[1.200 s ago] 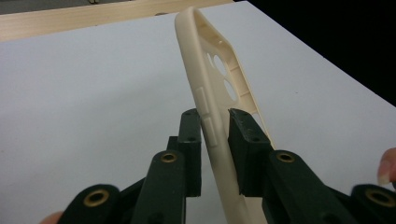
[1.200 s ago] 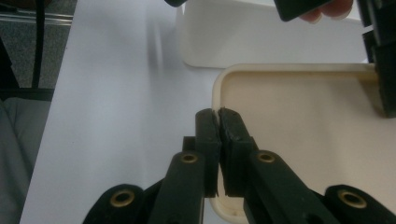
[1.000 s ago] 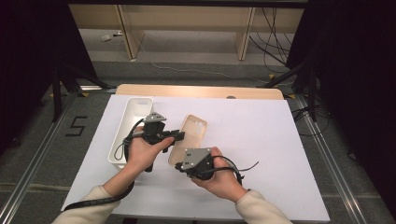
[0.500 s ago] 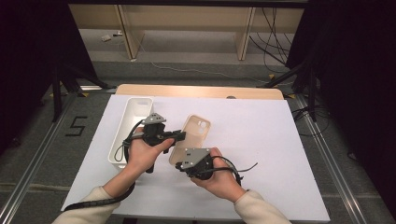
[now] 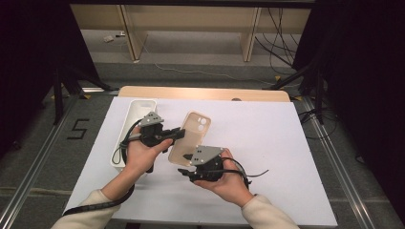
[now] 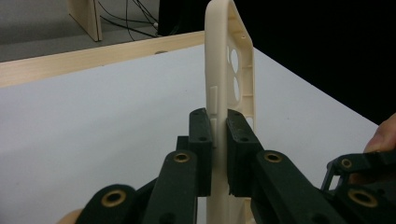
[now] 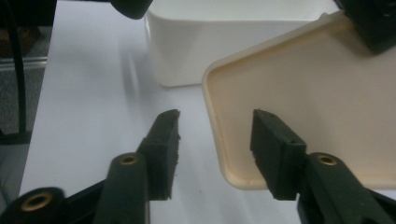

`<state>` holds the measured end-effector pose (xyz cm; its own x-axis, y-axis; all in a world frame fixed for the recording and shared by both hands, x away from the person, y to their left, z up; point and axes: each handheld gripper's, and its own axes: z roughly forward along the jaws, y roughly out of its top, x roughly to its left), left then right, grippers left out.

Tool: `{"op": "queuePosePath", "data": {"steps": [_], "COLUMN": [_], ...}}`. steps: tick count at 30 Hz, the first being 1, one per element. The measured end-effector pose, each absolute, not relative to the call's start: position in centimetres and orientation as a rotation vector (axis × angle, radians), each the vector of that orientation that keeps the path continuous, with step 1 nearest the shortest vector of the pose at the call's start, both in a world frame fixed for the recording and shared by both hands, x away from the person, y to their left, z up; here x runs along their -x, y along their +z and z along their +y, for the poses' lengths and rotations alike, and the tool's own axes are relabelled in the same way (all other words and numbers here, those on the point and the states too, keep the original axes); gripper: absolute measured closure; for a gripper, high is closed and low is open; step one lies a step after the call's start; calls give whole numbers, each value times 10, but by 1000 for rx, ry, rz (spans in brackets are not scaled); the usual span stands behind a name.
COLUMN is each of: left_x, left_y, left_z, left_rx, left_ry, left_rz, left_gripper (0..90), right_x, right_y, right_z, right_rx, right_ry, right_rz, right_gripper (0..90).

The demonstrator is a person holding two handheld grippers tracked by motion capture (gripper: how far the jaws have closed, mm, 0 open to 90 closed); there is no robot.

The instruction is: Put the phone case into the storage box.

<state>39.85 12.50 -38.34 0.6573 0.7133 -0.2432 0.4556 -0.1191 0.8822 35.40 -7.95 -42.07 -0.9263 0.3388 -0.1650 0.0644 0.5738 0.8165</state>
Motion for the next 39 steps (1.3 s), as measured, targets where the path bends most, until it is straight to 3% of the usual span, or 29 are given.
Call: {"op": "queuePosePath", "data": {"steps": [18, 39], "left_x": [-399, -402], "left_y": [-374, -360], "left_z": [143, 166], "left_rx": [-1720, -1654], "left_ry": [339, 380], "left_rz": [947, 963], "left_gripper": [821, 821], "right_x": [-356, -361], "right_y": [-421, -422], "right_z": [-96, -105], "right_rx": [-491, -569], "right_ry": [1394, 1424], "right_rz": [2419, 2384], "right_gripper": [339, 304]}}
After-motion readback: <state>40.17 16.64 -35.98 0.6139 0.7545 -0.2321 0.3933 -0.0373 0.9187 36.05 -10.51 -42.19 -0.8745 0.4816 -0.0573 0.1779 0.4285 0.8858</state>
